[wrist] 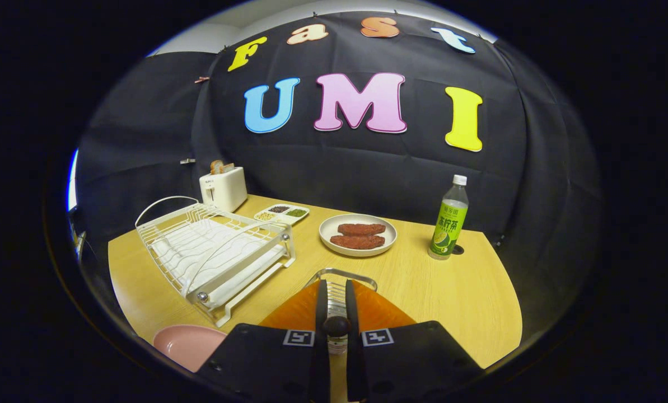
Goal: Take the plate from the dish rack, then take the spoon from the basket and place it into the plate.
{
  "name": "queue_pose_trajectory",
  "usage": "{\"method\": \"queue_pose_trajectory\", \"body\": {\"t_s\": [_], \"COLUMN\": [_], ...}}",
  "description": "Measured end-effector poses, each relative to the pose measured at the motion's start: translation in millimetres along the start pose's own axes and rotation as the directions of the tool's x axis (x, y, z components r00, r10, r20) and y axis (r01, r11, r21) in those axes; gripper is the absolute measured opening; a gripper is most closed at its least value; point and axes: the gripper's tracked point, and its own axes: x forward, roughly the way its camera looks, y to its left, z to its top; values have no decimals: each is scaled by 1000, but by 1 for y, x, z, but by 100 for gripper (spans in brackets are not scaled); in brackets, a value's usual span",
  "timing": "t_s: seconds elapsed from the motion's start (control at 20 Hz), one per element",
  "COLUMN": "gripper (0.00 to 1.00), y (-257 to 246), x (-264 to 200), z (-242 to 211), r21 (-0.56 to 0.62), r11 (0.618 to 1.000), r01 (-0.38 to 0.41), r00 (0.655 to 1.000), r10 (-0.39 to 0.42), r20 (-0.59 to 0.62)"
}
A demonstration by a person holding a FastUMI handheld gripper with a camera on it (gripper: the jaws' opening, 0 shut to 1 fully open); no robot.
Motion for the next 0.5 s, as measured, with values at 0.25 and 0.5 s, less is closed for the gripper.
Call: {"method": "queue_pose_trajectory", "body": {"t_s": [0.25, 0.5], "gripper": [16, 16], "y": [-4, 6], "x": [-11, -28], "z": [36, 80], "r21": [5, -51], "r11": [1000, 998], "r01": [-15, -31], "r00": [1000, 997], "r10": [15, 35], "r20": [24, 67]}}
